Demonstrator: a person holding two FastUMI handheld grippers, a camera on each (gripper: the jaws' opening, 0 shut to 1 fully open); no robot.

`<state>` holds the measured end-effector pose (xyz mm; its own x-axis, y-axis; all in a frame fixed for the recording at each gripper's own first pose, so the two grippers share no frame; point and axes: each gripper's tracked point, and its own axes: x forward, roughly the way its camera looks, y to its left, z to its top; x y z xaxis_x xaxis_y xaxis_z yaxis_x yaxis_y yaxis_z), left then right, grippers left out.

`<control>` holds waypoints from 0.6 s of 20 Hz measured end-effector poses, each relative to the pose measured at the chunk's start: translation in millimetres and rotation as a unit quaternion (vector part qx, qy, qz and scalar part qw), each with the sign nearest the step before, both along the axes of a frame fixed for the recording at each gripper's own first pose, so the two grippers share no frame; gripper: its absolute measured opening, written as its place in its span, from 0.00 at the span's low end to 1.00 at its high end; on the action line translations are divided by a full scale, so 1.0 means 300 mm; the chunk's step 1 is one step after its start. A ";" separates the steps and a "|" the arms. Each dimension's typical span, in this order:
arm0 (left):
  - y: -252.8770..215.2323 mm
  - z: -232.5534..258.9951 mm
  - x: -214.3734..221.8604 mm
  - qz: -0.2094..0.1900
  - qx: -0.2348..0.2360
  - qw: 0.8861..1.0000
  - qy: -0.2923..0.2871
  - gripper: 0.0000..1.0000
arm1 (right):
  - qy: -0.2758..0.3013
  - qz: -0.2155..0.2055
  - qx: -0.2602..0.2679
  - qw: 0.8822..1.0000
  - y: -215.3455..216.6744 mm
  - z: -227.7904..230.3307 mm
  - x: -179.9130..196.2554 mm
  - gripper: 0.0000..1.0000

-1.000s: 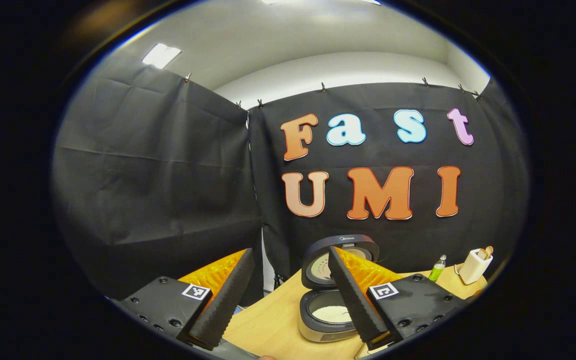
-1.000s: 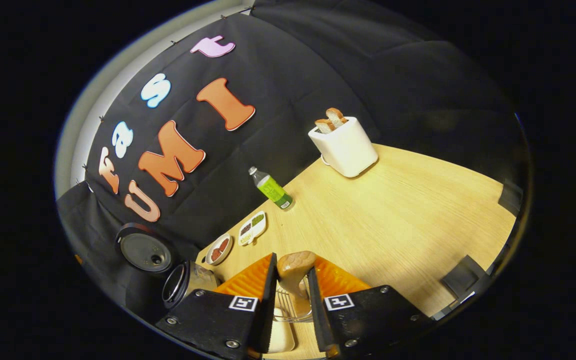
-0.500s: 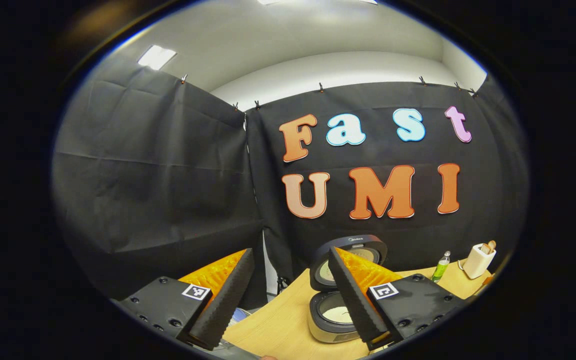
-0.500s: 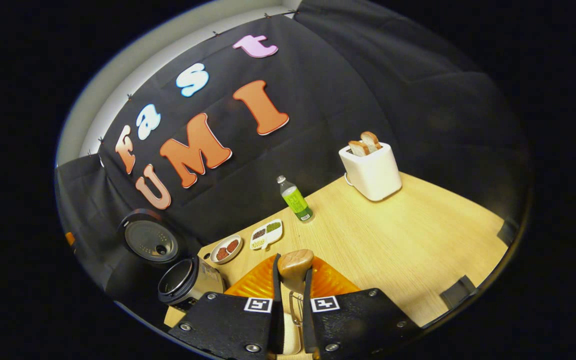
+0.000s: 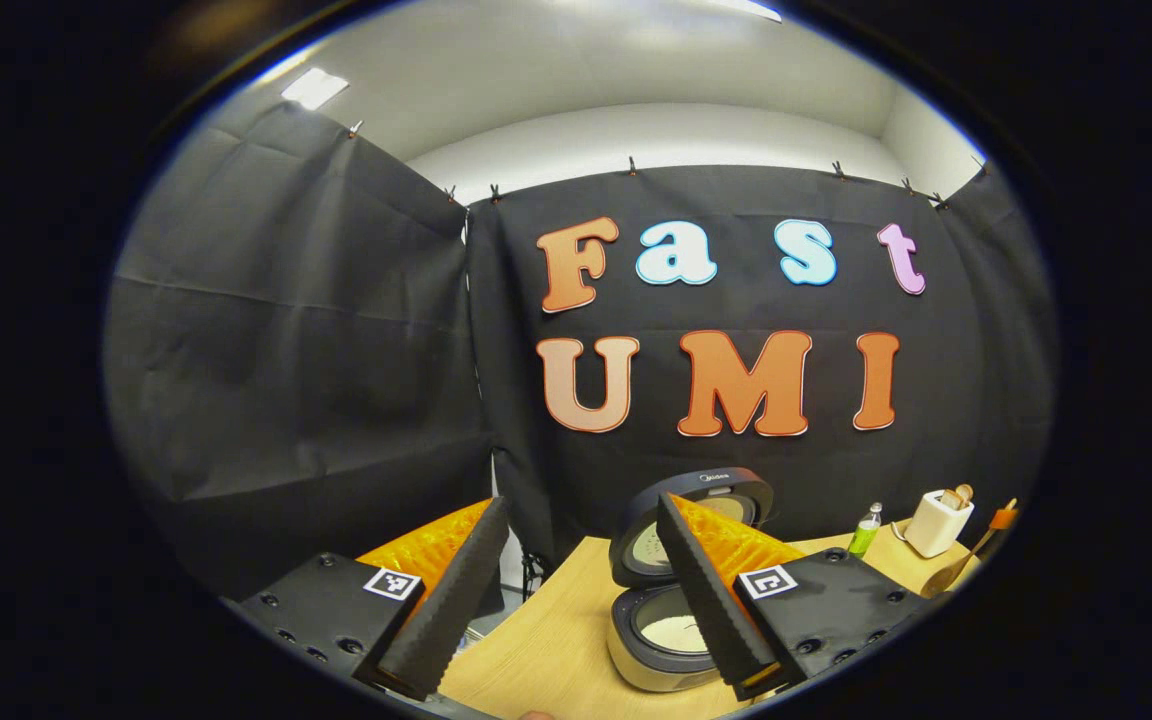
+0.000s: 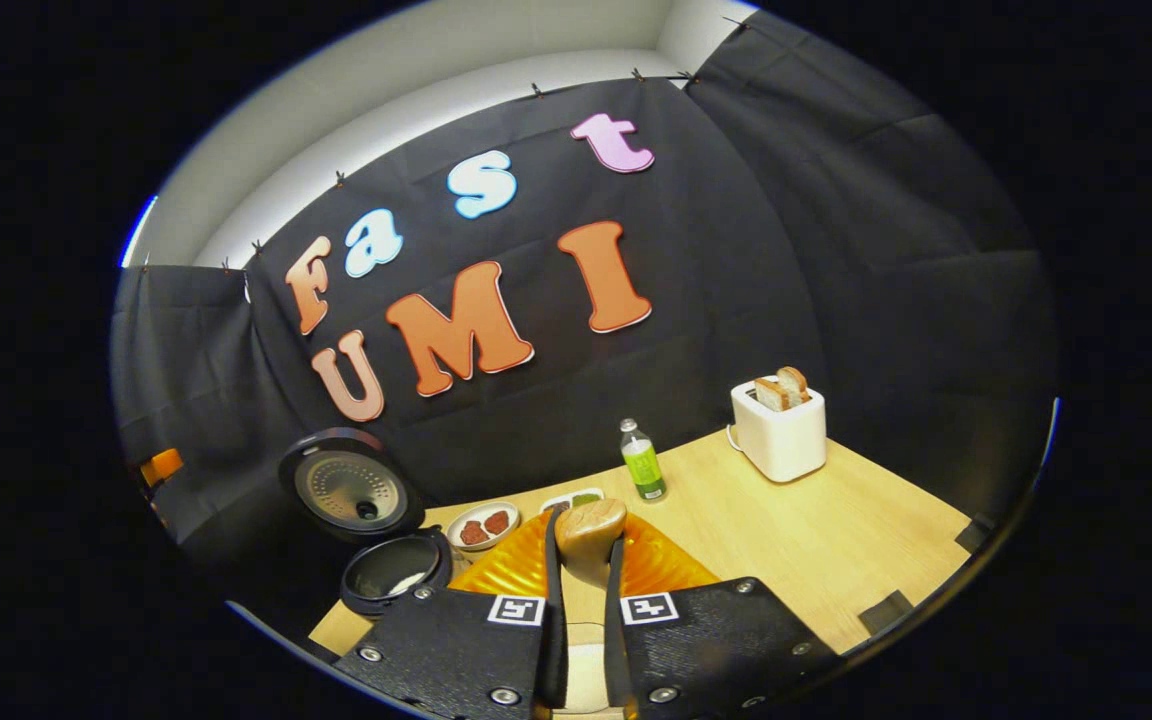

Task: Close the left gripper, press the button to open the rice cooker; take a wooden spoon from the chopstick holder with the right hand, scoop a spoonful of rice and pour it into the rice cooker, then put the wooden spoon back into the chopstick holder.

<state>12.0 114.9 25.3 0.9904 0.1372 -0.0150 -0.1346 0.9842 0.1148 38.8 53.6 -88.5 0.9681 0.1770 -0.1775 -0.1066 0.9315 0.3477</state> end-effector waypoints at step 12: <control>0.173 -0.045 0.022 -0.027 0.012 0.999 0.021 1.00 | 0.080 0.028 -0.044 0.995 0.351 -0.364 -0.088 0.14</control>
